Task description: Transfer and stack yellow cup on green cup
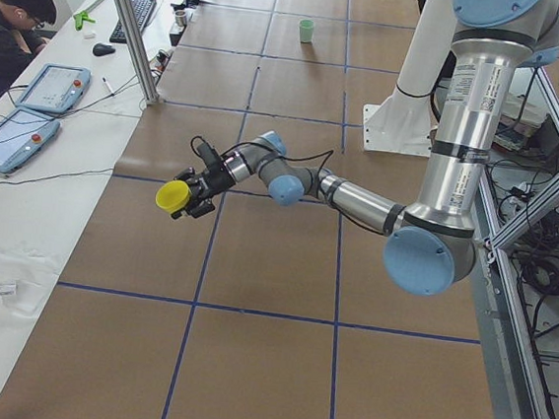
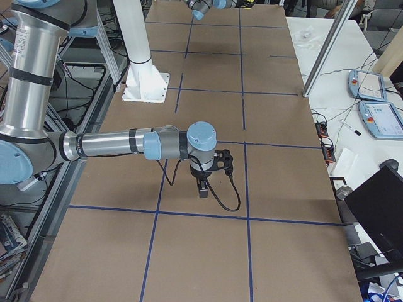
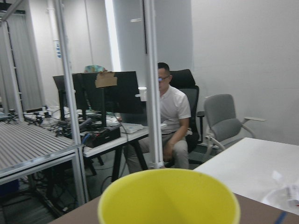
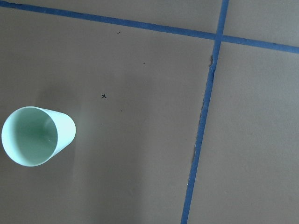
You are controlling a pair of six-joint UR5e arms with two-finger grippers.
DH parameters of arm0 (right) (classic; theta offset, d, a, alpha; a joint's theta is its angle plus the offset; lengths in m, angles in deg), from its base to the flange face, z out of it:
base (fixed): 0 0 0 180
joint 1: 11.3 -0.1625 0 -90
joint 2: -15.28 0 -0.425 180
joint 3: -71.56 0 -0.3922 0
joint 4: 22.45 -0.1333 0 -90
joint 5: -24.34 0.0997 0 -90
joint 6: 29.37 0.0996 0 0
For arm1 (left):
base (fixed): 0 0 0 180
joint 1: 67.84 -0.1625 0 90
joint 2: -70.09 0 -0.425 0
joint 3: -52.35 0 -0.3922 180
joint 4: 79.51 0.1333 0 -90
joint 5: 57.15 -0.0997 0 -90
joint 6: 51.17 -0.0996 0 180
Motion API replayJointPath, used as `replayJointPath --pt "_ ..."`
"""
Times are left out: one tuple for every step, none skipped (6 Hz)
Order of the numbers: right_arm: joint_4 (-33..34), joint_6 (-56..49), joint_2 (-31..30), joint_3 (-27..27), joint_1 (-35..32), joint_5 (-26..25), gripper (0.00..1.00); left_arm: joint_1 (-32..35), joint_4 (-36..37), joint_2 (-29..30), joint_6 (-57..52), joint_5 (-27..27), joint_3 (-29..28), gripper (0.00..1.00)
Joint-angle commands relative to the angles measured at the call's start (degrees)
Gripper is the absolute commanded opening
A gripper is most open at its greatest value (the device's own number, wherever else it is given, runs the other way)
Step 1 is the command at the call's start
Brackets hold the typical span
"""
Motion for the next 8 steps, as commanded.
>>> replayJointPath --pt "0.0 0.1 0.33 0.0 0.03 0.0 1.0 -0.46 -3.94 9.85 -17.75 3.3 -0.36 0.44" --pt "0.0 0.19 0.68 0.0 0.03 0.0 1.0 -3.25 -4.49 15.45 -23.92 3.06 -0.45 0.46" --pt "0.09 0.19 0.95 0.09 0.03 0.09 1.0 -7.89 -4.49 21.33 -24.07 2.97 -0.45 0.46" --pt "0.18 0.45 1.91 0.09 0.11 0.0 1.0 -11.42 -4.49 22.96 -24.42 2.97 -0.89 0.45" --pt "0.7 0.46 5.48 0.52 2.38 0.0 1.0 -12.85 -4.58 27.5 -24.42 2.88 -5.5 0.44" --pt "0.88 0.63 8.74 2.7 3.01 0.09 1.0 -14.43 -4.67 32.85 -24.51 0.53 -10.95 0.43" --pt "0.97 6.81 13.38 4.03 4.14 0.18 1.0 -17.05 -4.76 35.78 -24.42 -3.67 -14.05 0.43" --pt "1.14 15.4 18.91 4.74 8.25 0.18 1.0 -19.69 -4.76 37.2 -24.25 -8.32 -15.56 0.43"
